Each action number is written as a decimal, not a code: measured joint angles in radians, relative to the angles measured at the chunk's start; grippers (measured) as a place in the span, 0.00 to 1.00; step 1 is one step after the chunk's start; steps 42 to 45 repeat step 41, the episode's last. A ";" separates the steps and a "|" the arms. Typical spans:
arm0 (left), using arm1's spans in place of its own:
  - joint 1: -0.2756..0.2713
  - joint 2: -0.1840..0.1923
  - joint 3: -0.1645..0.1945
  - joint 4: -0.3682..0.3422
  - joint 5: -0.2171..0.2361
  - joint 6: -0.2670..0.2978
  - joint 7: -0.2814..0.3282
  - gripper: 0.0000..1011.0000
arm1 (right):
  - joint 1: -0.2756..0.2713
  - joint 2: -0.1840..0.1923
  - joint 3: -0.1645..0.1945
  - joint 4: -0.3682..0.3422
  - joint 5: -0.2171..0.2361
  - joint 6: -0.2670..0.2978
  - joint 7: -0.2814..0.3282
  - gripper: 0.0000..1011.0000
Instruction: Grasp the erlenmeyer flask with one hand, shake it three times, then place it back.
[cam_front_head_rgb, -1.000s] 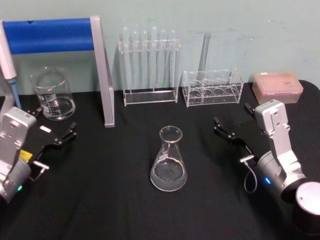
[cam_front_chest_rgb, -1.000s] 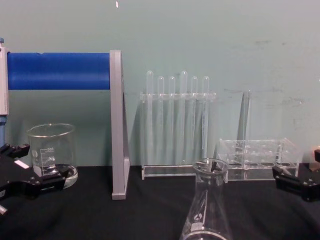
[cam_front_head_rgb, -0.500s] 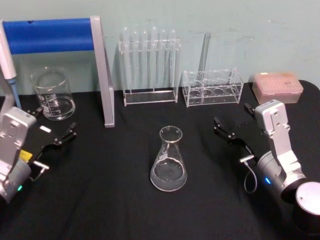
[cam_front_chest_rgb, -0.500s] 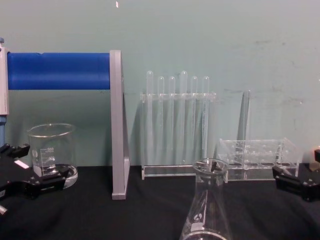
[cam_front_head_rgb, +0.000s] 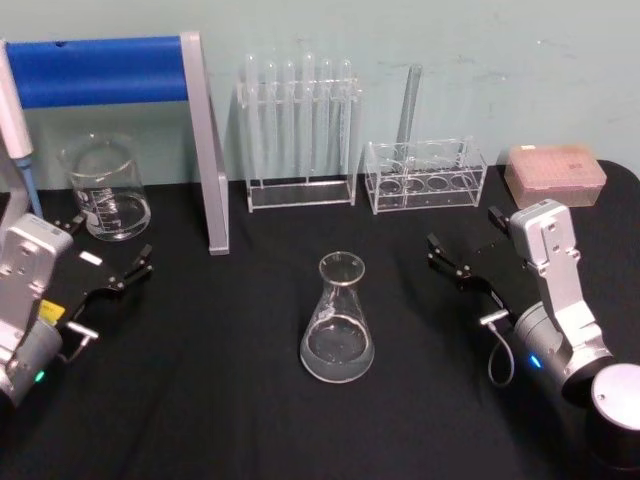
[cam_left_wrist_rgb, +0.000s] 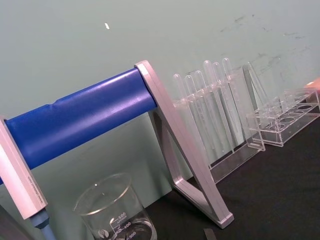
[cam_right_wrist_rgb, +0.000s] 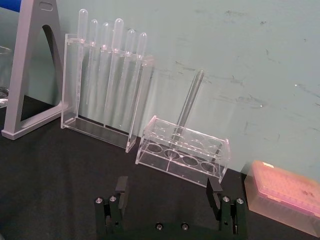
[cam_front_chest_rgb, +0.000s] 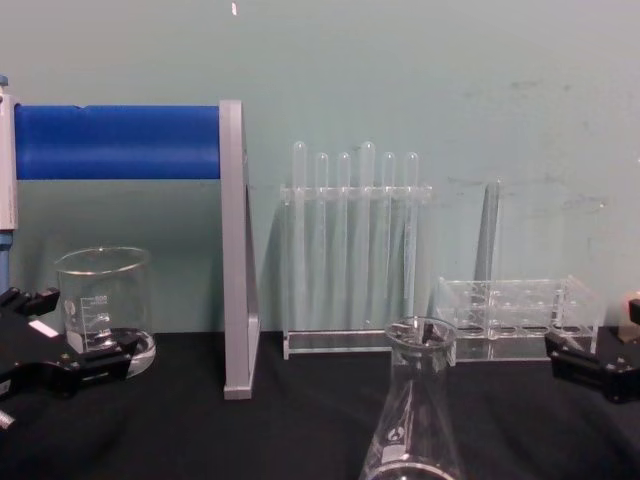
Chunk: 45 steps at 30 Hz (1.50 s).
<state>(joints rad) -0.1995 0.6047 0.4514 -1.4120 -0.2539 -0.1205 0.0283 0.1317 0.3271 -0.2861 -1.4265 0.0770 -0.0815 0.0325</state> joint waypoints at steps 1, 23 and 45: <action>0.000 0.000 0.000 0.000 0.000 0.000 0.000 0.99 | 0.000 0.000 0.000 0.000 0.000 0.000 0.000 0.99; 0.000 0.000 0.000 0.000 0.000 0.000 0.000 0.99 | 0.000 0.000 0.000 0.000 0.000 0.000 0.000 0.99; 0.000 0.000 0.000 0.000 0.000 0.000 0.000 0.99 | 0.000 0.000 0.000 0.000 0.000 0.000 0.000 0.99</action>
